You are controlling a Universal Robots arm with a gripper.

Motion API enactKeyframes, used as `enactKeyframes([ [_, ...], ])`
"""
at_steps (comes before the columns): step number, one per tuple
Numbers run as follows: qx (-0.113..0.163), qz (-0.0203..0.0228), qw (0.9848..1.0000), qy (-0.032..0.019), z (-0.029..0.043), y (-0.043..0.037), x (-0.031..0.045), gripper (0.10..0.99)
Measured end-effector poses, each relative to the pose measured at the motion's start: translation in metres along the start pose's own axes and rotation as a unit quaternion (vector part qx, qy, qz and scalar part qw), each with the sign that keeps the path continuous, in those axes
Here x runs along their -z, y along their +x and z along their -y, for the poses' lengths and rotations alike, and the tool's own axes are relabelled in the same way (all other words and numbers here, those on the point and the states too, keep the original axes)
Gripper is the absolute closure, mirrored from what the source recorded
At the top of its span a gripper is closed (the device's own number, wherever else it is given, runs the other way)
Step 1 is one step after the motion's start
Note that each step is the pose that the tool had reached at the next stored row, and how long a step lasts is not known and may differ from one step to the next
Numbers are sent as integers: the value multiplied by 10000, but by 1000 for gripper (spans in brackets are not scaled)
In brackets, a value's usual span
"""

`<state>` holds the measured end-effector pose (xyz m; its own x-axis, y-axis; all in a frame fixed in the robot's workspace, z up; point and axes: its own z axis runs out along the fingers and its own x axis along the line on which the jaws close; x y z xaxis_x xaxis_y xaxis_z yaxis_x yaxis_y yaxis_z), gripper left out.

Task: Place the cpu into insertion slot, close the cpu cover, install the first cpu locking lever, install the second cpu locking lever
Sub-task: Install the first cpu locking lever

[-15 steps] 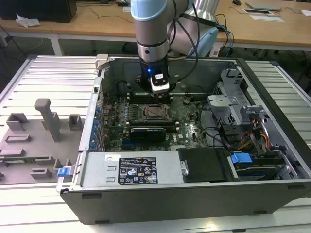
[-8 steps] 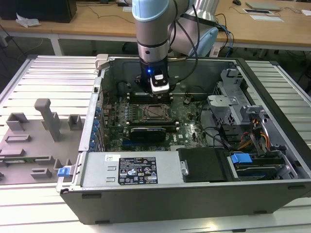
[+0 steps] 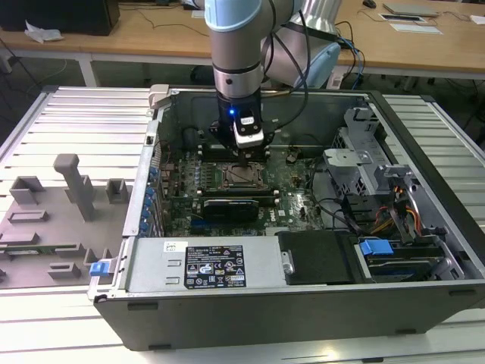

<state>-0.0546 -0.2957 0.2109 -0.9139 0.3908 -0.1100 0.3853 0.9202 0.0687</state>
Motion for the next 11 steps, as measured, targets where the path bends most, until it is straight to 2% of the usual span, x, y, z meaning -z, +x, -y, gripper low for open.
enactKeyframes([
  [4,9,26,10000,59,2,-9,58,980],
  [11,9,26,10000,62,53,-31,60,980],
])
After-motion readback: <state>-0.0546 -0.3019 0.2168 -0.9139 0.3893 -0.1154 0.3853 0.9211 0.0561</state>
